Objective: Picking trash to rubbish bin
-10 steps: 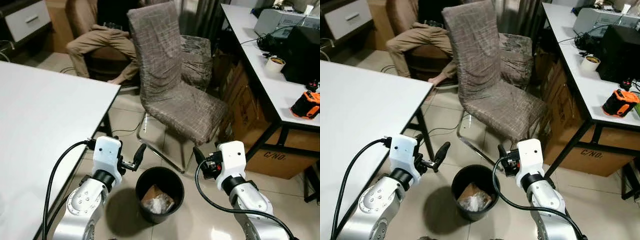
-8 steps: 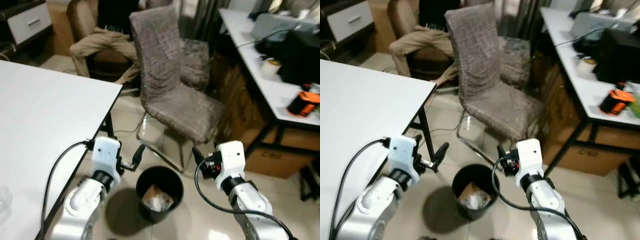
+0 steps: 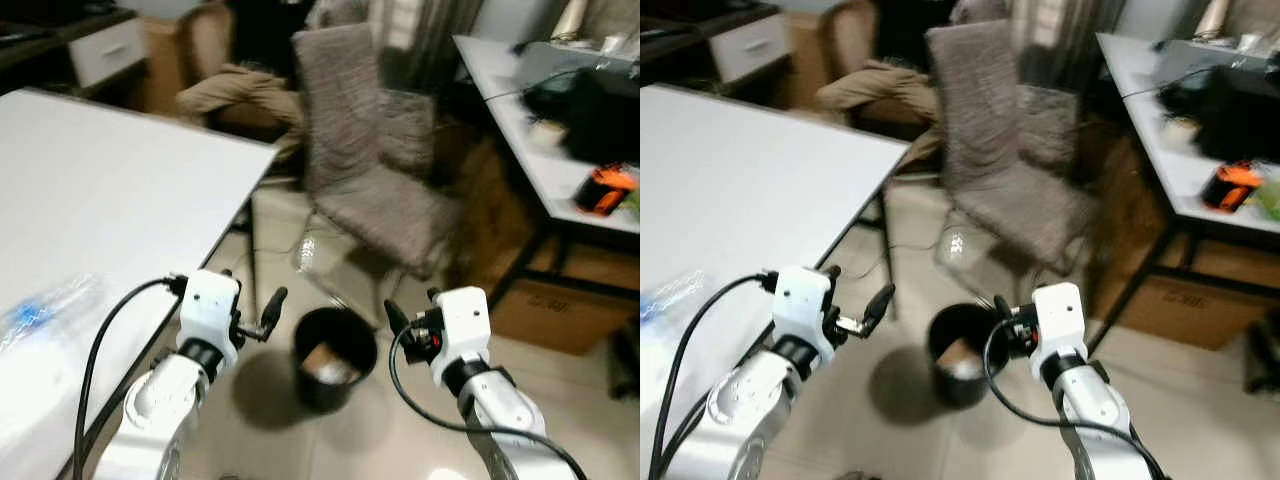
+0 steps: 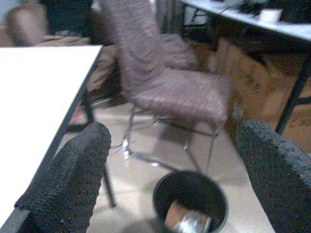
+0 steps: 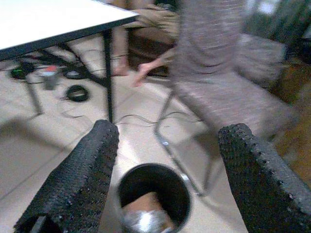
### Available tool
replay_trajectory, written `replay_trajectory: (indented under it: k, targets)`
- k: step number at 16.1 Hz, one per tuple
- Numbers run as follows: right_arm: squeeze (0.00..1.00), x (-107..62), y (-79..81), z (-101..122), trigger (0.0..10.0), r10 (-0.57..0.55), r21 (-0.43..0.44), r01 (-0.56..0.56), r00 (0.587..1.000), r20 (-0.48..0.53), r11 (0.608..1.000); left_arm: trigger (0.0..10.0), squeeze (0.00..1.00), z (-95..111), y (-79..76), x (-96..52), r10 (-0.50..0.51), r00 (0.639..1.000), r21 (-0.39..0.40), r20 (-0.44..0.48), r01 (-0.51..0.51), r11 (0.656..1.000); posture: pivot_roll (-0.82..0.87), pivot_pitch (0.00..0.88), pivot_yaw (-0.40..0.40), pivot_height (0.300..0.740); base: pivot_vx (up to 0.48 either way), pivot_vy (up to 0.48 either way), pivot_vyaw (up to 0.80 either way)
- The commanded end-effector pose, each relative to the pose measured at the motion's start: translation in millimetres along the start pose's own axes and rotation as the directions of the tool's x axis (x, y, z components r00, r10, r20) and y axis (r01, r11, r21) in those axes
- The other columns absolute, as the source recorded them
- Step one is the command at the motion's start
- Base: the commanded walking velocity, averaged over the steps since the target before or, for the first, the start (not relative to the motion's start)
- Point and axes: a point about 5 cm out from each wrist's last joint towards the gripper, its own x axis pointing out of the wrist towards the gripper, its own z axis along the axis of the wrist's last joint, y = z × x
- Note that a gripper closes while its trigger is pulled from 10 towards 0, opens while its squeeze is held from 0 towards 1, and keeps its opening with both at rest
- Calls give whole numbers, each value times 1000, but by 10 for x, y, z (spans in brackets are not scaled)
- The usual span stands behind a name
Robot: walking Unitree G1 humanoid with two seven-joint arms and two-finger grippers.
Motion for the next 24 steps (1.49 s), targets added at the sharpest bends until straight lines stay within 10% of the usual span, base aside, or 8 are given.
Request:
replay_trajectory:
  k: [1,24]
  targets:
    - [0,-17,-28,50,10000,-6,8,6,999,34,1000,10000,0,107,-42,10,-16,999,11,34,16,1000,-93,0,-61,740,-285,0,0]
    - [0,259,157,210,10000,90,-60,-83,988,122,995,10000,0,238,307,-18,91,994,62,62,-95,994,-33,0,-83,740,-285,0,0]
